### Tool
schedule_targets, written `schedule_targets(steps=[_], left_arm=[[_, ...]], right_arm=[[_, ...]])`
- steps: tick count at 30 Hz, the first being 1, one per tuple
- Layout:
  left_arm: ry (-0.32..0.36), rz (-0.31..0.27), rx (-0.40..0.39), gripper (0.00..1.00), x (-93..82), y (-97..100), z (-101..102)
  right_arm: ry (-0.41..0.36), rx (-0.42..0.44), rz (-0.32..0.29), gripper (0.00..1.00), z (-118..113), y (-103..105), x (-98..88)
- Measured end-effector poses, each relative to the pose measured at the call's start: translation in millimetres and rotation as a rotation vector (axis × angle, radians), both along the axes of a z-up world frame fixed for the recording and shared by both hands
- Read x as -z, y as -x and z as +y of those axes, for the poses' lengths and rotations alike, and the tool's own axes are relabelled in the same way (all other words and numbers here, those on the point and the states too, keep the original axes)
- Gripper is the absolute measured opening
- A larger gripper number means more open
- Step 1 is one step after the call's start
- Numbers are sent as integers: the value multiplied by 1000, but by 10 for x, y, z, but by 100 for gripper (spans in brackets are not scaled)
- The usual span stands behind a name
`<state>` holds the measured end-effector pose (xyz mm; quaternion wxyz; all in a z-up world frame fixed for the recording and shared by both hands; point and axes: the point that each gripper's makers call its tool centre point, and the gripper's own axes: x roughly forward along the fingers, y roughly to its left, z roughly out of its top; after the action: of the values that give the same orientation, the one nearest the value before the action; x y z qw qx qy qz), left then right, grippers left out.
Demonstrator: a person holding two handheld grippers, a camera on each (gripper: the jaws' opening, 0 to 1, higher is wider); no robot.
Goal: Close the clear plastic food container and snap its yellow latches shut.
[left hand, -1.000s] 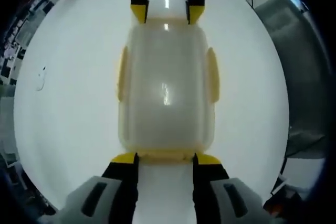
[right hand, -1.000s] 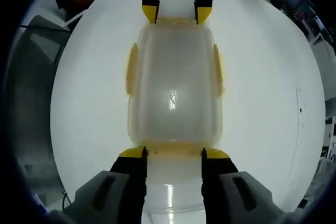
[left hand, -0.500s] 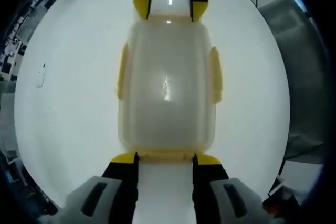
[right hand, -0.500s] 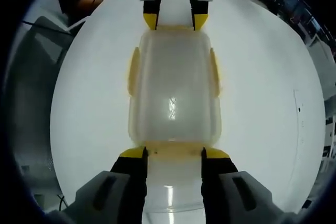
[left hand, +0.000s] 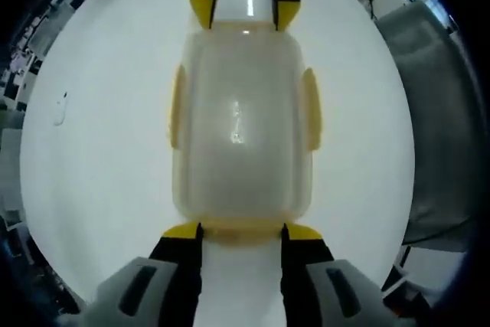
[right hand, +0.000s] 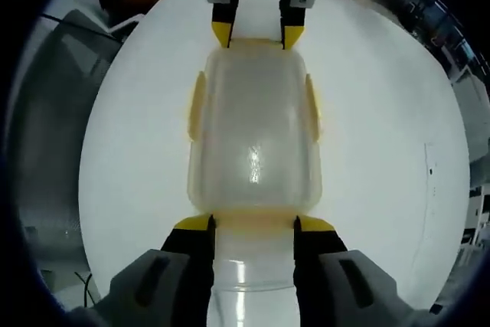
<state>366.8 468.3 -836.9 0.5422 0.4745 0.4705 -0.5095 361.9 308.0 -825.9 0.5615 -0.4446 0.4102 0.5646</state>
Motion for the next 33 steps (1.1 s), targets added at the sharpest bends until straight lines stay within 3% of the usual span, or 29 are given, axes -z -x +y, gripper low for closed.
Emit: schedule_targets(steps=[8, 20, 27, 33], left_arm=[[39, -36, -25, 35, -401, 136, -10], [42, -134, 26, 35, -1011, 126, -383], [44, -162, 18, 35, -1208, 59, -703], [33, -174, 7, 35, -1239, 27, -976]], right_arm=[[-29, -6, -34, 37, -14, 136, -335], [-48, 33, -124, 37, -379, 139, -908], [-50, 24, -155, 37, -696, 81, -1103], [-44, 8, -158, 37, -982, 21, -1151]])
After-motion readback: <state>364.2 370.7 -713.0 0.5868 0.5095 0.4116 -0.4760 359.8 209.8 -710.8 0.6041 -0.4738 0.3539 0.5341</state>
